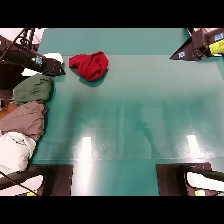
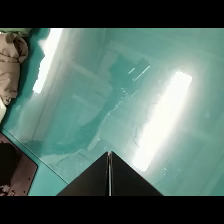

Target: Fold the shirts.

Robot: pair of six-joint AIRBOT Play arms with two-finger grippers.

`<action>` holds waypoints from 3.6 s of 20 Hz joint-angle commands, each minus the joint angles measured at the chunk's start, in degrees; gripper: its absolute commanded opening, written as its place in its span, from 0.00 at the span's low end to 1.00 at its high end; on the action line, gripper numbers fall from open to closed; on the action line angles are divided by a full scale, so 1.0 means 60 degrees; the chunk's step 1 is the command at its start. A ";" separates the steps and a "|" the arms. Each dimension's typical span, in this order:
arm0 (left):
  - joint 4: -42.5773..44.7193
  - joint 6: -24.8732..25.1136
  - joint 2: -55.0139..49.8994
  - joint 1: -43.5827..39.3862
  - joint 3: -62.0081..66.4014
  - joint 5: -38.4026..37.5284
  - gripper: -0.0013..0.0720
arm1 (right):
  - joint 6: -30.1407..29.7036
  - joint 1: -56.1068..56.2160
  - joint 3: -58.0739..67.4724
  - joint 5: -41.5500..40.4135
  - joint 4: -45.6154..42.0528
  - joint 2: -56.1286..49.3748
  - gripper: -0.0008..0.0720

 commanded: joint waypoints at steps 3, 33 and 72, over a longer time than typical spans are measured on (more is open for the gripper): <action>0.0004 0.0000 0.0000 0.0007 -0.0004 0.0004 0.05 | 0.0004 0.0007 0.0000 0.0000 0.0004 -0.0007 0.03; -0.0310 0.0270 -0.5122 0.0007 0.0922 0.5861 0.77 | -0.0004 0.0011 0.0000 -0.1668 0.0000 -0.0007 0.03; -0.0994 0.0845 -0.1515 -0.1045 0.0586 -0.0750 0.92 | -0.0007 0.0007 -0.0204 -0.2940 -0.0368 0.2313 0.03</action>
